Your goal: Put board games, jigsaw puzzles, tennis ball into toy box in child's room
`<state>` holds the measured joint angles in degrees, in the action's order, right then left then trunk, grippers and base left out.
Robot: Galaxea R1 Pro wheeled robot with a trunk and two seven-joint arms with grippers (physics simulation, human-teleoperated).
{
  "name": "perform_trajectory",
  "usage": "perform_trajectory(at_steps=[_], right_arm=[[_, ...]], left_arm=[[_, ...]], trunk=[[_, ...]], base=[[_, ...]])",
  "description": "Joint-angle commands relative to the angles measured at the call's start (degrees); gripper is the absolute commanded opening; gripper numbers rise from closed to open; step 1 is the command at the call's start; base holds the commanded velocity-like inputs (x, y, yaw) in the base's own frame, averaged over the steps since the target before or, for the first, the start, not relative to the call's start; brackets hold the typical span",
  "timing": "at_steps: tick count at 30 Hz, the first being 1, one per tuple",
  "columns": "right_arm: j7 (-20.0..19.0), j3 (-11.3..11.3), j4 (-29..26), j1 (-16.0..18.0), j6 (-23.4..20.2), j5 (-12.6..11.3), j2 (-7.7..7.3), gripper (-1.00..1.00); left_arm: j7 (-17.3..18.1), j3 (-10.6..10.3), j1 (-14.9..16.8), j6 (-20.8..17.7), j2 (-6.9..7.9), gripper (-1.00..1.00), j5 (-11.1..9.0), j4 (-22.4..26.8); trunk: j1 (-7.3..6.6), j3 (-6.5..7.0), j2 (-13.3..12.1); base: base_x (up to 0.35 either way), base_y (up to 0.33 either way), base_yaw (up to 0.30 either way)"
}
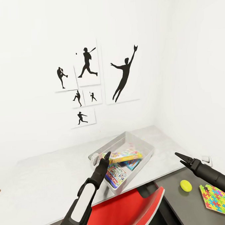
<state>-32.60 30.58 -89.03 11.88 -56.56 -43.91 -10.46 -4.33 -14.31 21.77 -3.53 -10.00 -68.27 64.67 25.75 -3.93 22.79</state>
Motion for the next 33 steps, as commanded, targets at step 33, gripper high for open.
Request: perform_trajectory(at_steps=[33], right_arm=[[-0.52, -0.03, -0.01, 0.05, -0.3, 0.23, 0.0, 1.0]], left_arm=[[-2.89, 13.34, -4.27, -36.34, 2.83, 1.0, -0.46, 17.02]], trunk=[[0.04, -0.13, 0.13]], base=[[0.0, 0.0, 0.0]])
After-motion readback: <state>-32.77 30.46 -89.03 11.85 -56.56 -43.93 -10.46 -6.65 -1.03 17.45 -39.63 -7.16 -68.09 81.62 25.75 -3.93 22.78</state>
